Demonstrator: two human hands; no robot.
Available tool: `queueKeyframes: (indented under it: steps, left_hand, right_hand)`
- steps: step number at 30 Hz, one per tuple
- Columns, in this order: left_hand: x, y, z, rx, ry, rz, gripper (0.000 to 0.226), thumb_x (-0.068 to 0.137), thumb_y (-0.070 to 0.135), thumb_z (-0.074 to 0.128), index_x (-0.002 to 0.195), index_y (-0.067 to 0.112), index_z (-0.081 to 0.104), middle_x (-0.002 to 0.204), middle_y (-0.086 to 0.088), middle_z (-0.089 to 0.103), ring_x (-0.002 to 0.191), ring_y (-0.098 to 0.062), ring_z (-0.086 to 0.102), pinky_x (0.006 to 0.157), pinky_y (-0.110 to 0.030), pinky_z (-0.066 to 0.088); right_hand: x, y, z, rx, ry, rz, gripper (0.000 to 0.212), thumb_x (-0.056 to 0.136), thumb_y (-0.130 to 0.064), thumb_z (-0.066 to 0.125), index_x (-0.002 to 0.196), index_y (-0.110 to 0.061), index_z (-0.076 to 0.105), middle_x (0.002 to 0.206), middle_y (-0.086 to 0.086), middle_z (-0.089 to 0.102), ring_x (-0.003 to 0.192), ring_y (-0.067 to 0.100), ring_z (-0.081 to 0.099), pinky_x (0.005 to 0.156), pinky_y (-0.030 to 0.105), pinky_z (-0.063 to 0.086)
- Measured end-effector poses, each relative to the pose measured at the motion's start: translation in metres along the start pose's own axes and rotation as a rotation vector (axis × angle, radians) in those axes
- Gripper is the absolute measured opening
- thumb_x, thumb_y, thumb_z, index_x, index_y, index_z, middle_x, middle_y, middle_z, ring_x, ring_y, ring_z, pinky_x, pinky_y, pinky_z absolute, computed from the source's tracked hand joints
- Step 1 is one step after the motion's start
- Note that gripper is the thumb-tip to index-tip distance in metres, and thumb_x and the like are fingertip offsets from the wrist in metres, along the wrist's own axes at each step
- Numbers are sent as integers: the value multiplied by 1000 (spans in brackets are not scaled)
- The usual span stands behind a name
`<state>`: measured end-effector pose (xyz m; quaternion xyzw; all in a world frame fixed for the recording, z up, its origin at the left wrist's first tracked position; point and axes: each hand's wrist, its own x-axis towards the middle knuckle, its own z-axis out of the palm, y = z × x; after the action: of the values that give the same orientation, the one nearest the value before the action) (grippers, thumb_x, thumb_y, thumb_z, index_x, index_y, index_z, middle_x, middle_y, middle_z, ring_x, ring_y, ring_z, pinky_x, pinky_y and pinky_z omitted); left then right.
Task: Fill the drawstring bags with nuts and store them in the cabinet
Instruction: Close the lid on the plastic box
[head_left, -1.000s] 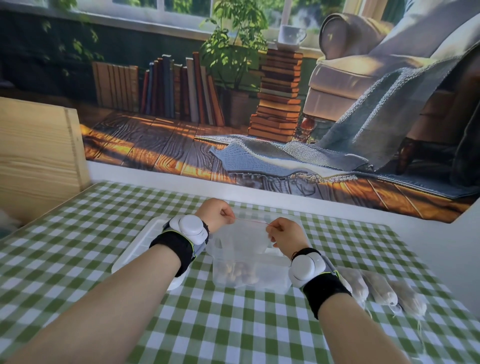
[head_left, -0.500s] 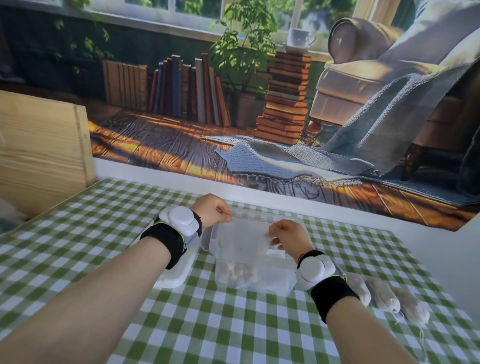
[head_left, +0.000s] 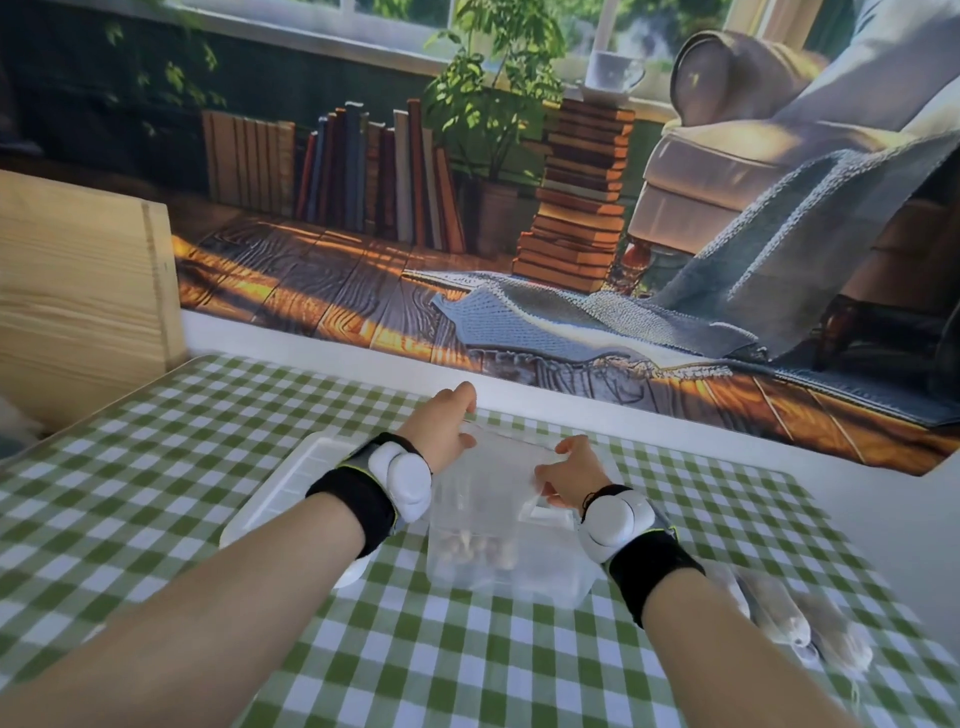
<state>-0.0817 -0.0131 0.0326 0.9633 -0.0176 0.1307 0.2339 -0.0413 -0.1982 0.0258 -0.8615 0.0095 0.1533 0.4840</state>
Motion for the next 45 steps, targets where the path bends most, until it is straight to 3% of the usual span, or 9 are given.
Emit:
queueKeyframes:
  steps: [10, 14, 20, 23, 26, 31, 34, 40, 45]
  left_hand:
    - [13, -8, 16, 376, -319, 113, 40, 94, -2, 44, 131, 8, 54, 135, -12, 41, 118, -31, 44, 98, -35, 38]
    - [10, 4, 20, 598, -425, 23, 30, 89, 6, 45, 113, 11, 63, 130, -6, 33, 115, -28, 30, 90, -31, 25]
    - [14, 12, 22, 714, -577, -22, 41, 90, 7, 32, 123, 19, 55, 129, -6, 52, 130, -25, 32, 109, -43, 14]
    - [9, 3, 21, 319, -389, -15, 47, 90, 3, 32, 128, 23, 52, 128, -3, 57, 128, -20, 41, 116, -40, 11]
    - [-6, -10, 14, -501, 68, -89, 39, 88, -10, 37, 107, 10, 65, 107, -2, 66, 106, -17, 60, 97, -24, 40]
    - [-32, -72, 1, -939, 535, -365, 30, 86, -12, 49, 79, 11, 65, 85, -1, 65, 82, -10, 61, 89, -30, 46]
    - [-50, -122, 5, -704, 586, -616, 28, 88, -6, 45, 85, 12, 67, 99, -6, 66, 98, -25, 61, 93, -34, 42]
    - [-68, -147, 30, 69, -90, -686, 33, 87, 44, 55, 118, 31, 51, 115, -8, 58, 113, -31, 53, 94, -37, 44]
    - [-74, -148, 40, 98, -14, -713, 37, 83, 41, 56, 112, 18, 56, 111, -5, 60, 104, -27, 50, 83, -35, 43]
  right_hand:
    - [7, -7, 11, -298, -191, -51, 28, 91, -9, 51, 116, 1, 57, 89, 7, 54, 84, 21, 54, 82, 29, 49]
    - [12, -10, 17, -467, -260, 41, 24, 90, -10, 53, 68, -13, 43, 69, 2, 45, 67, 17, 50, 77, 29, 46]
    - [17, -5, 18, -578, -299, -19, 25, 94, -17, 48, 115, -5, 56, 98, 9, 54, 88, 22, 54, 91, 36, 49]
    - [13, -7, 18, -657, -343, -34, 40, 98, -16, 41, 134, 0, 44, 114, 12, 52, 88, 18, 51, 89, 33, 49]
    - [6, -12, 10, -542, -312, -66, 46, 99, -24, 40, 144, -16, 32, 123, 7, 46, 74, 12, 52, 67, 21, 48]
    - [-1, 2, -25, -391, -43, -295, 35, 96, -26, 48, 129, -16, 53, 129, 8, 55, 111, 24, 55, 89, 27, 41]
    - [-12, 21, -38, -218, 210, -475, 20, 94, -11, 49, 107, -12, 64, 114, 8, 64, 100, 21, 58, 82, 24, 40]
    - [-16, 50, -35, -278, 315, -399, 35, 96, -17, 46, 130, -11, 51, 144, 7, 42, 132, 26, 39, 108, 36, 33]
    - [-18, 50, -33, -213, 351, -384, 34, 100, -18, 37, 131, -11, 49, 144, 7, 42, 133, 26, 38, 108, 35, 30]
